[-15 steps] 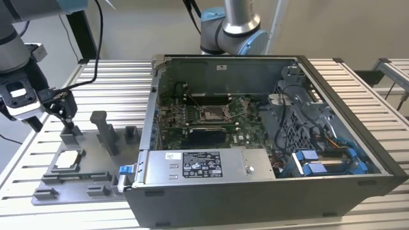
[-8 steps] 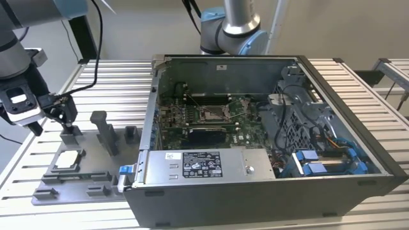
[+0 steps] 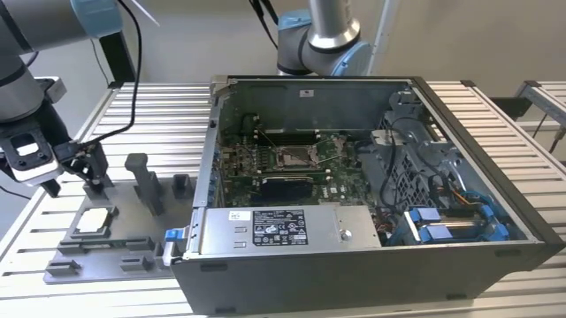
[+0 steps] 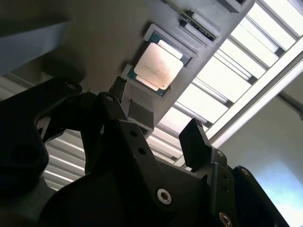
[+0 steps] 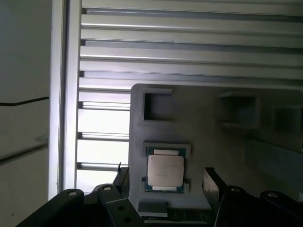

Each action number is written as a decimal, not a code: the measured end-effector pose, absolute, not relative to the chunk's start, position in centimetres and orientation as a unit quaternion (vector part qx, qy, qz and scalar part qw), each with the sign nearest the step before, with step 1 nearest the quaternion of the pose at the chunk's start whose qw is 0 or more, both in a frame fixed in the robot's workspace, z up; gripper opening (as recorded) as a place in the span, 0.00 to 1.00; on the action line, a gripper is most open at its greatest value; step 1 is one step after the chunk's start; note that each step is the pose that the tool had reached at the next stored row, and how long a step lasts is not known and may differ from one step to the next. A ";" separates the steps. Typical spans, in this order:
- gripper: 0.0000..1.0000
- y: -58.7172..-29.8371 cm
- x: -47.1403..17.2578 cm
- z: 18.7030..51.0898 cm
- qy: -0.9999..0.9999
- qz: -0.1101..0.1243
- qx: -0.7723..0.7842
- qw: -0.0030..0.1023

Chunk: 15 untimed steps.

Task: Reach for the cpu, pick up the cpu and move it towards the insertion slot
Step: 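Pick up the cpu and move it towards the insertion slot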

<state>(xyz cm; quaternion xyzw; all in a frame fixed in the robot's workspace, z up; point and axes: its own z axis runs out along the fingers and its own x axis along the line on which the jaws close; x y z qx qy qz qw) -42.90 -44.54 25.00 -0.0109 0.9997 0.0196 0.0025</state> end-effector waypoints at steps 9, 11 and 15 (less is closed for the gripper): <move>1.00 -44.8 -42.8 23.4 1.000 0.020 -0.011 0.002; 1.00 -44.9 -42.8 23.0 1.000 0.020 -0.011 0.003; 1.00 -45.0 -42.8 22.3 1.000 0.021 -0.012 0.002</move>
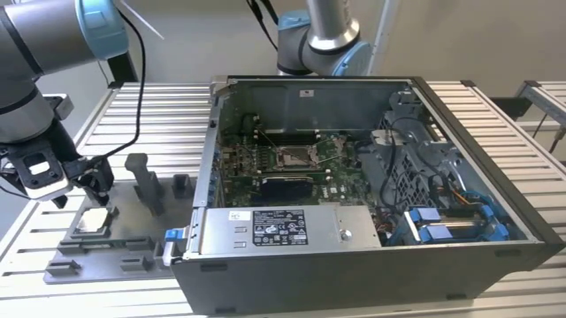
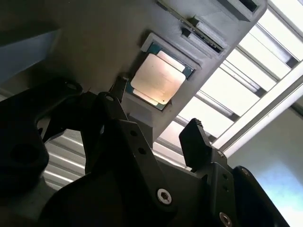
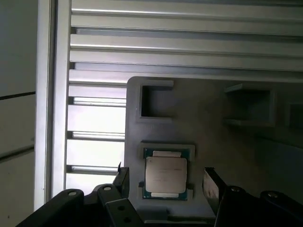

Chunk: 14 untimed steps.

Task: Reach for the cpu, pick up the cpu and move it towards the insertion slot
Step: 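Pick up the cpu and move it towards the insertion slot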

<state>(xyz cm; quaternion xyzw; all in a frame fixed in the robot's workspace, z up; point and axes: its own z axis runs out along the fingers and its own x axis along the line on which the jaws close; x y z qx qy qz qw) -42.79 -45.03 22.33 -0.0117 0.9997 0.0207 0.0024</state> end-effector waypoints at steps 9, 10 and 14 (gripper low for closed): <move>1.00 -45.5 -42.6 21.2 1.000 0.021 -0.015 0.002; 1.00 -45.5 -42.6 21.1 1.000 0.021 -0.015 0.002; 1.00 -45.7 -42.6 20.6 1.000 0.021 -0.017 0.002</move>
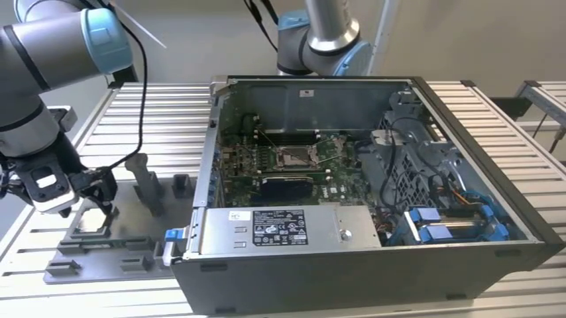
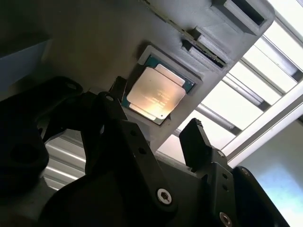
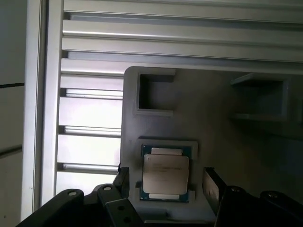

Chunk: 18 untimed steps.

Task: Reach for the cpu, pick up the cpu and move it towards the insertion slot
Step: 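Pick up the cpu and move it towards the insertion slot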

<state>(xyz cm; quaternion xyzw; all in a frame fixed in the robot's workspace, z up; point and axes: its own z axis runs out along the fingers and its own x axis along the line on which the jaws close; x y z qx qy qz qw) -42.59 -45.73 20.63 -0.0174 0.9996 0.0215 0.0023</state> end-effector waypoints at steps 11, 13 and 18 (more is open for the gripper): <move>1.00 -46.0 -42.5 19.5 1.000 0.022 -0.022 0.002; 1.00 -46.0 -42.5 19.3 1.000 0.022 -0.023 0.002; 1.00 -46.0 -42.4 19.0 0.999 0.022 -0.023 0.002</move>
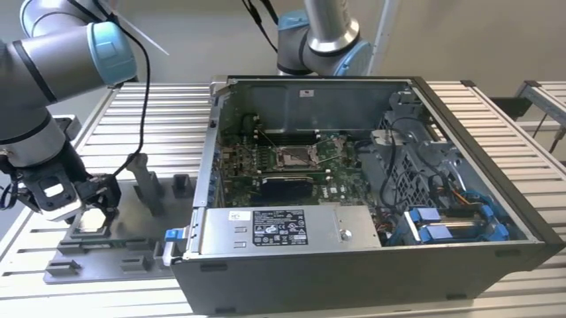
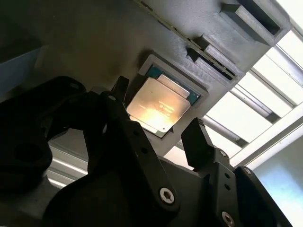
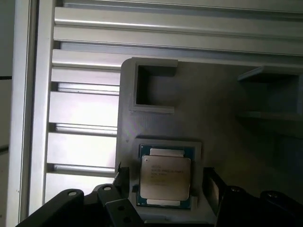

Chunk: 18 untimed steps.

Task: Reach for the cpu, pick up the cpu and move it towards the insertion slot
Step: 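Pick up the cpu and move it towards the insertion slot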

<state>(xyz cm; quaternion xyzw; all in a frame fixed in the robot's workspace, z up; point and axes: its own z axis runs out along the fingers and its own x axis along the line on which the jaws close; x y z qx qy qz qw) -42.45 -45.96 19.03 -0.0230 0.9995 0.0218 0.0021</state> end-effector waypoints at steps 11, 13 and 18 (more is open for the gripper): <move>1.00 -46.0 -42.4 18.6 0.999 0.022 -0.023 0.002; 1.00 -46.0 -42.4 18.6 0.999 0.022 -0.023 0.002; 1.00 -46.0 -42.4 18.5 0.999 0.022 -0.023 0.002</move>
